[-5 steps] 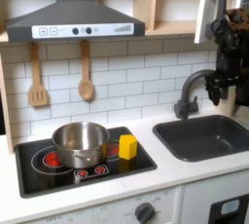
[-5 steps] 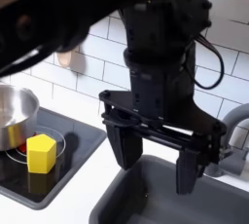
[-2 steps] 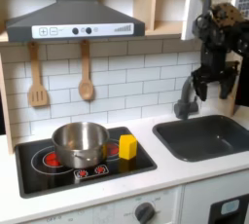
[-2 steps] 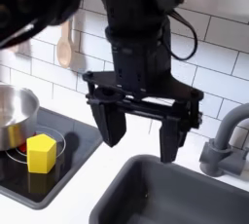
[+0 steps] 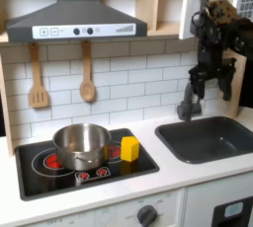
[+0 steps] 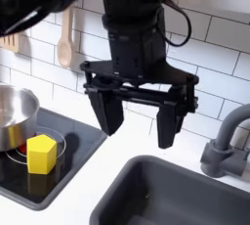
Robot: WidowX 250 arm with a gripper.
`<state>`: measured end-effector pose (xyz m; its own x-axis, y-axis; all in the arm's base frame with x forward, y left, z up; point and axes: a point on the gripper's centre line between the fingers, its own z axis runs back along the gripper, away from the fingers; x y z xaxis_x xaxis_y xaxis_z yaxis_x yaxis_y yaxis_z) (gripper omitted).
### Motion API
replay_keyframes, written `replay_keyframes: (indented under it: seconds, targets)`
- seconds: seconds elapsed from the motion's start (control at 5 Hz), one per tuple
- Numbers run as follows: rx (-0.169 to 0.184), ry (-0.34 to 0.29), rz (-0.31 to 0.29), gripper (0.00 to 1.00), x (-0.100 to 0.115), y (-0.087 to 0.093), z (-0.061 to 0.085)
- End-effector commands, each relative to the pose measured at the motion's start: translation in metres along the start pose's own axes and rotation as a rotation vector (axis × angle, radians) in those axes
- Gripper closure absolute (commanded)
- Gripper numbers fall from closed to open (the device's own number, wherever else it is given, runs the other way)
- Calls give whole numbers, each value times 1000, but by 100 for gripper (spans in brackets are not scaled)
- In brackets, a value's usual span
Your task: Close microwave
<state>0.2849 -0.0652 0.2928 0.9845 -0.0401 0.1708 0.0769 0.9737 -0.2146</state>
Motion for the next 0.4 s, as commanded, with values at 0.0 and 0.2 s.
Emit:
replay_keyframes:
  seconds: [0.0, 0.2]
  targets:
    - [-1, 1, 19, 0, 14, 3, 0]
    - [-9, 8, 27, 0, 22, 3, -3]
